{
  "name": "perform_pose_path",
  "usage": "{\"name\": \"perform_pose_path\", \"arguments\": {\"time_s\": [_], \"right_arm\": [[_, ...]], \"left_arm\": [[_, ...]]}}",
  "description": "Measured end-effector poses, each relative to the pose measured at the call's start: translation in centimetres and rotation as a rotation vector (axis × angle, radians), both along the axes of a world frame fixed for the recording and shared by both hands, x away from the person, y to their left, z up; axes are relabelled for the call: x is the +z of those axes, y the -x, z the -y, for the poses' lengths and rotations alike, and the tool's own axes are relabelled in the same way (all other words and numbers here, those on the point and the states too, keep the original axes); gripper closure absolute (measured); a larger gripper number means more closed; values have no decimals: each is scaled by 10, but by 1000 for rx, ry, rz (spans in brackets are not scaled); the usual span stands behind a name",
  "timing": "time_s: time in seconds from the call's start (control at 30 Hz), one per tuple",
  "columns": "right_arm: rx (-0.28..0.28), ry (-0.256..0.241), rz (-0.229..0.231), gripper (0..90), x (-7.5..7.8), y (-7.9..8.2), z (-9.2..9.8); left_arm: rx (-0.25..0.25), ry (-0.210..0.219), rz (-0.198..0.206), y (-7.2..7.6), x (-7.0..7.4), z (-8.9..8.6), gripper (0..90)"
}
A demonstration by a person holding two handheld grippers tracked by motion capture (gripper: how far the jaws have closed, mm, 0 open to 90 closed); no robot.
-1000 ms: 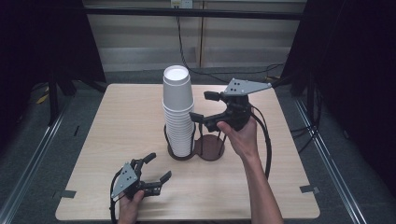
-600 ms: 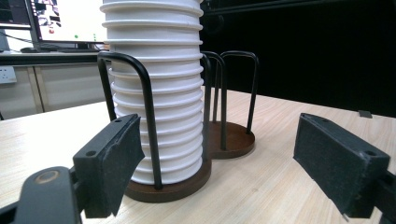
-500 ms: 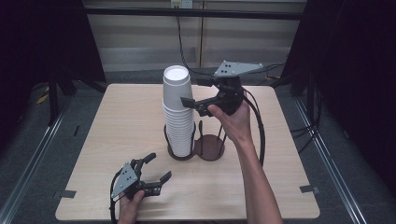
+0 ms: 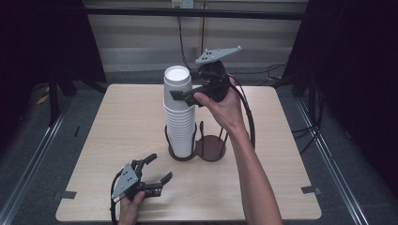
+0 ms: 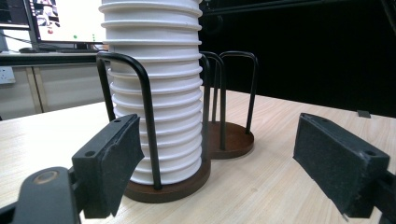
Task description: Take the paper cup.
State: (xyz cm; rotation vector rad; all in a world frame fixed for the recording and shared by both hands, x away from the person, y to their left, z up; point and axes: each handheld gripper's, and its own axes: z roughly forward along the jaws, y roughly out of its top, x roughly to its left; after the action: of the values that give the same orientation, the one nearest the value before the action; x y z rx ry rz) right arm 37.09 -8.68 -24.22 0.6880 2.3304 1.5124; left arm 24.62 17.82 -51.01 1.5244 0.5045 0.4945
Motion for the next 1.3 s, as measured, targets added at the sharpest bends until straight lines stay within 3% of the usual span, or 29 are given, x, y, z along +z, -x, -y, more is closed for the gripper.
{"name": "perform_pose_path", "arguments": {"time_s": [0.2, 0.47, 1.3], "right_arm": [[2, 67, -23, 137, 4, -5, -9], [5, 107, -36, 155, 8, -9, -14], [-13, 72, -14, 219, 11, -7, -11]], "left_arm": [[0, 0, -1, 0, 0, 0, 153], [0, 0, 0, 0, 0, 0, 153], [0, 0, 0, 0, 0, 0, 154]]}}
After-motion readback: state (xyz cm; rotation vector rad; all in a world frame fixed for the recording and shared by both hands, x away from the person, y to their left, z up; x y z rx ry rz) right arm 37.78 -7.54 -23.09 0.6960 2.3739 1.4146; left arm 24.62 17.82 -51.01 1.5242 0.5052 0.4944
